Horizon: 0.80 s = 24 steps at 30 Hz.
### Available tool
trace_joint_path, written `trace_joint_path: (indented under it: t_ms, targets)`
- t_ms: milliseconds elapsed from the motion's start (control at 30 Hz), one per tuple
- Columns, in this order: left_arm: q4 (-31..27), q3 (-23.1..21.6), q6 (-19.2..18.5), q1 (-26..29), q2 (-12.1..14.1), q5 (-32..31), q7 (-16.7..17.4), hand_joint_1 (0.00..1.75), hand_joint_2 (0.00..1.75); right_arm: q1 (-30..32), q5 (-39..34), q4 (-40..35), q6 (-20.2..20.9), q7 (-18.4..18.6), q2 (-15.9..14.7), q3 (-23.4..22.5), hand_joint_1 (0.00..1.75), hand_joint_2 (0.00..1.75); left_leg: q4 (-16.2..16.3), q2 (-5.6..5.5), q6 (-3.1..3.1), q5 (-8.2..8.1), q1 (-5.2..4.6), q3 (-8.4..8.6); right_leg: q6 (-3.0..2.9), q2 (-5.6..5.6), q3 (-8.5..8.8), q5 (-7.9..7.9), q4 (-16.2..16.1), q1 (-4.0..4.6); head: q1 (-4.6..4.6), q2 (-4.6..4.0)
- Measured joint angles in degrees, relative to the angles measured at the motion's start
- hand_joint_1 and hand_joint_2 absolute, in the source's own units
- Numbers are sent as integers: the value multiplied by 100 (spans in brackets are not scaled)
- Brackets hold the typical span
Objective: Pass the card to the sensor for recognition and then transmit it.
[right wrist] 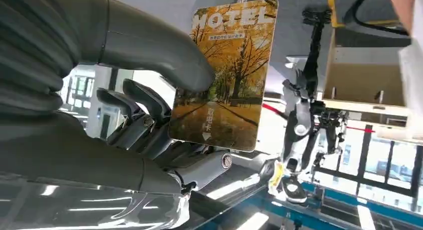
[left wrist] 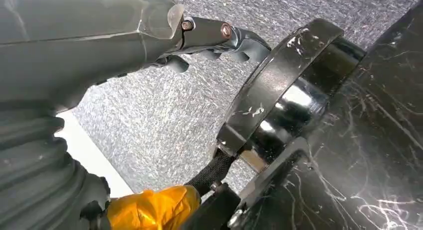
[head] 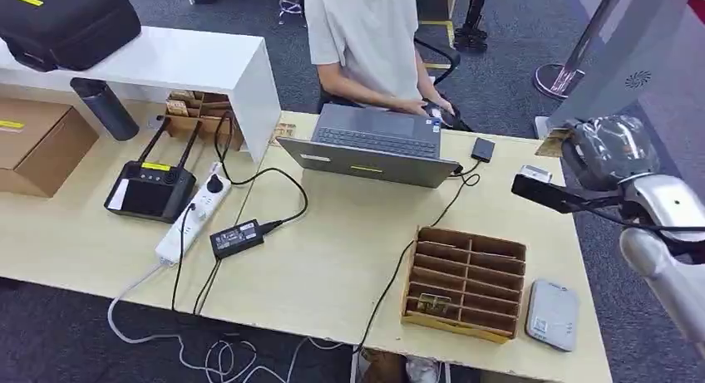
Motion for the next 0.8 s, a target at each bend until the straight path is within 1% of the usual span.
trace_joint_path:
  t_ms: [167,367,633,700,800]
  targets:
    - [-85,-24,85,45,35,-470,2,0,175,349,35,-291,-112,18,-166,-302,175,175,0,-1,0,0,0,-2,0,-3,-1,0,0,0,-2,0]
    - [-216,-28,214,74,72,-505,68,0,175,887,48,-810,-238,59,-397,-699,175,175,0,-1,0,-1,0,-4,1,-3,-2,-1,-1,0,0,0]
    - [-428,-35,430,136,136,-520,68,0,175,1914,114,-1737,-330,120,-717,-1315,175,175,0,-2,0,-3,0,-6,1,-6,-3,-3,-2,0,2,0]
    - [-477,-35,461,159,157,-667,70,0,175,2188,155,-1935,-380,118,-747,-1482,175,175,0,-2,0,-4,0,-5,1,-5,-4,-3,-2,0,2,0]
    - [-533,-35,483,172,175,-927,233,0,175,2560,179,-2176,-448,120,-771,-1702,175,175,0,-2,0,-4,1,-5,1,-4,-4,-3,-2,0,0,0]
